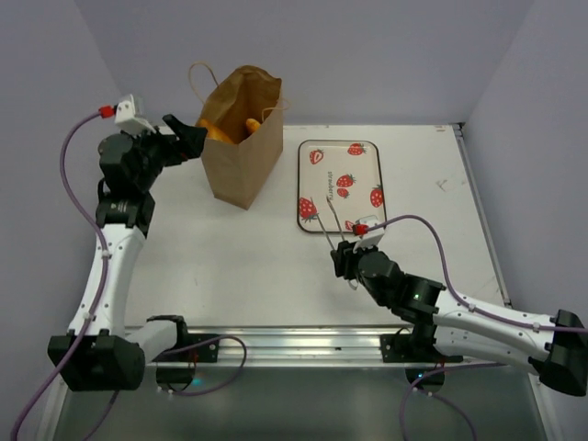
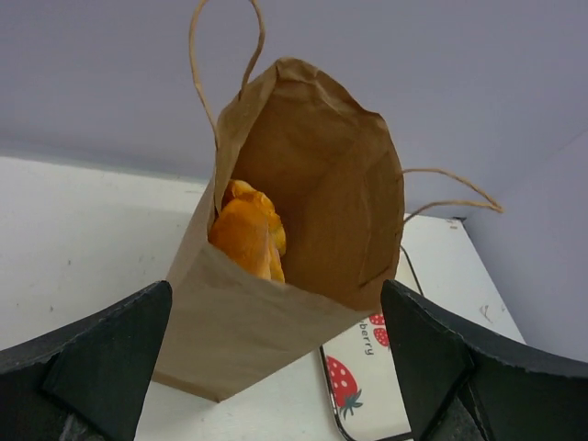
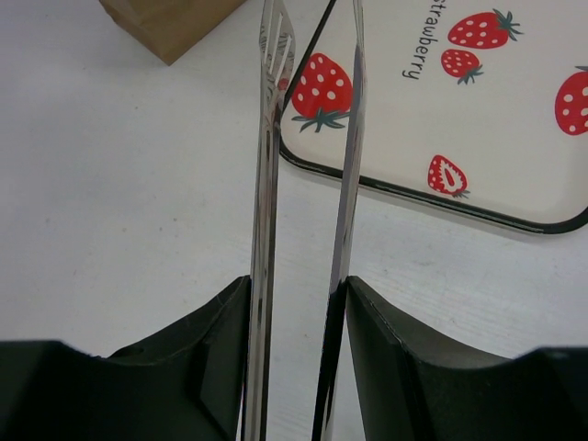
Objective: Take the fake bread out of the paper bag
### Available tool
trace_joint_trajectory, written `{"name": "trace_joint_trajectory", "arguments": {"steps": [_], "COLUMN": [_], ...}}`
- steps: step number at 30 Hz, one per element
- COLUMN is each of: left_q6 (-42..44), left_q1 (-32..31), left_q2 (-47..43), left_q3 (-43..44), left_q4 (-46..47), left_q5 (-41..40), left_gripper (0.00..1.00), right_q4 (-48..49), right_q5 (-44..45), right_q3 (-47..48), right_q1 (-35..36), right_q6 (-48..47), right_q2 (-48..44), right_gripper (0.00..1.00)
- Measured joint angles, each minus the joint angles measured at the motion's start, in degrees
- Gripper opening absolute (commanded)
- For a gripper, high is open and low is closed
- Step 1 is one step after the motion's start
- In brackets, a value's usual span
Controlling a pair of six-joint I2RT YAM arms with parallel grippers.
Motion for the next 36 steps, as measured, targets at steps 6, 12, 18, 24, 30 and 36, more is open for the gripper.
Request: {"name": "trace_joint_trajectory", "arguments": {"steps": [6, 12, 18, 24, 30, 36], "left_q6": [2.0, 3.4, 6.3, 7.8, 8.8, 9.0], "left_q1": [2.2, 2.3, 2.3, 2.2, 0.7, -1.1], "left_q2": [15.3, 26.7, 38.7, 43.1, 46.5, 49.7], "left_q3": [22.0, 33.8, 46.2, 50.1, 54.7, 56.6], "left_q4": [-9.5, -15.6, -24.0, -29.2, -30.1, -30.3], "left_q5": [1.5, 2.5, 2.7, 2.7, 2.7, 2.7], "left_gripper": [1.00, 0.98, 0.99, 0.99, 0.85, 0.66], "right_q4": [-3.4, -5.6, -7.2, -7.5, -7.7, -9.2], "right_q5": [-1.5, -2.1, -3.0, -3.2, -4.0, -4.9], "right_q3": [1.1, 1.7, 1.7, 1.7, 1.7, 2.7], "right_q1": [-0.5, -0.7, -0.7, -0.9, -1.1, -1.1], "right_q6": [0.0, 0.0, -0.2, -0.2, -0.2, -0.2], "right_q2": [-2.7, -3.1, -4.2, -5.4, -6.2, -6.5], "right_gripper": [0.47, 0.47, 0.46, 0.45, 0.44, 0.42]}}
